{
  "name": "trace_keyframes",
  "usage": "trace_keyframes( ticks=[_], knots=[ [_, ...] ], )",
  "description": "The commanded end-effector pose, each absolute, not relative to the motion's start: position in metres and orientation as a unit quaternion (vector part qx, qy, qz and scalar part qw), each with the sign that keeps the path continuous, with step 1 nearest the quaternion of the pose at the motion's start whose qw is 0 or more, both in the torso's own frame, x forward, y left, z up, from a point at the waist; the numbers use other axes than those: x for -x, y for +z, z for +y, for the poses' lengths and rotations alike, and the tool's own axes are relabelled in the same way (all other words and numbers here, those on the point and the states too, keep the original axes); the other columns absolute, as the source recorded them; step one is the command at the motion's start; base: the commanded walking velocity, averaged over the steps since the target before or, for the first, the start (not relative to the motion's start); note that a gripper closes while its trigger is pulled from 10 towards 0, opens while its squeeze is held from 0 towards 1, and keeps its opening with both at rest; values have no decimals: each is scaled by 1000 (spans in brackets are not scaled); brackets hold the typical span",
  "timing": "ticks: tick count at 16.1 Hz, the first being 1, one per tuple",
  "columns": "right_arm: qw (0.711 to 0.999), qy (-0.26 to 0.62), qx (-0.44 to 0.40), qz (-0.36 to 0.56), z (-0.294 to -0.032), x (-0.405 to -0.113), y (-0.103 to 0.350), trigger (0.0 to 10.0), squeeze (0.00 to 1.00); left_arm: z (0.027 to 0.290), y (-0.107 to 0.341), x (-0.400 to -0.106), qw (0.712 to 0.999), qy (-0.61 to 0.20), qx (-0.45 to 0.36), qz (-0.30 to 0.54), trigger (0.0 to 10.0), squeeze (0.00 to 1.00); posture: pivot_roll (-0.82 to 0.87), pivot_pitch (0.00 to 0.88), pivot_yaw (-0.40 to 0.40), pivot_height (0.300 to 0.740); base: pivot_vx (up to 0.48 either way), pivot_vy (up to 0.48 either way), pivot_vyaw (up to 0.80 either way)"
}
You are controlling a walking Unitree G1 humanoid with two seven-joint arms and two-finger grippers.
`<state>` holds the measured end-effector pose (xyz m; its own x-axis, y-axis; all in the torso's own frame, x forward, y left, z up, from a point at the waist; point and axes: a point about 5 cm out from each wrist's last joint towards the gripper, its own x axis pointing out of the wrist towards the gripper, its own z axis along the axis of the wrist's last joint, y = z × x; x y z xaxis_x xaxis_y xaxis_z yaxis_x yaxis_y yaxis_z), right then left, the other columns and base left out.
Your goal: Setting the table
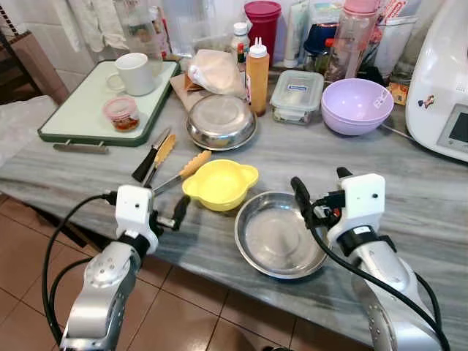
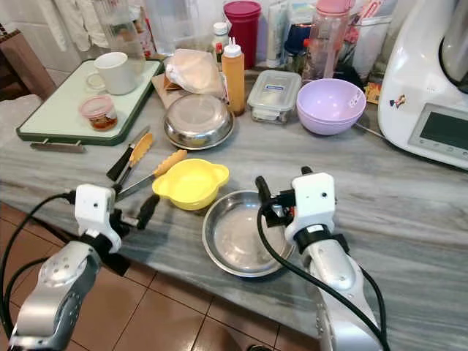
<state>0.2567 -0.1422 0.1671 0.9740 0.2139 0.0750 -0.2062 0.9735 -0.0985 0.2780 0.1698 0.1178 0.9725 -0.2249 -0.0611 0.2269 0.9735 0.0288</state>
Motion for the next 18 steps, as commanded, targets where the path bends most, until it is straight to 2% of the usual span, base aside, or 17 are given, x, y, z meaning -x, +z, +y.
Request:
trace_keyframes(
  ticks=[1, 12, 18],
  knots=[
    [992, 109, 44, -45, -141, -257, 167, 10000, 0, 176, 117, -279, 995, -91, -30, 31, 10000, 0, -56, 68, 89, 740, 0, 0, -763],
    [992, 110, 39, -54, -139, -259, 169, 10000, 0, 174, 117, -283, 997, -69, -24, 30, 10000, 0, -60, 75, 89, 740, 0, 0, -757],
    [991, 116, 39, -60, -137, -259, 170, 10000, 0, 180, 117, -283, 998, -54, -36, 23, 10000, 0, -58, 81, 89, 740, 0, 0, 0]
  ],
)
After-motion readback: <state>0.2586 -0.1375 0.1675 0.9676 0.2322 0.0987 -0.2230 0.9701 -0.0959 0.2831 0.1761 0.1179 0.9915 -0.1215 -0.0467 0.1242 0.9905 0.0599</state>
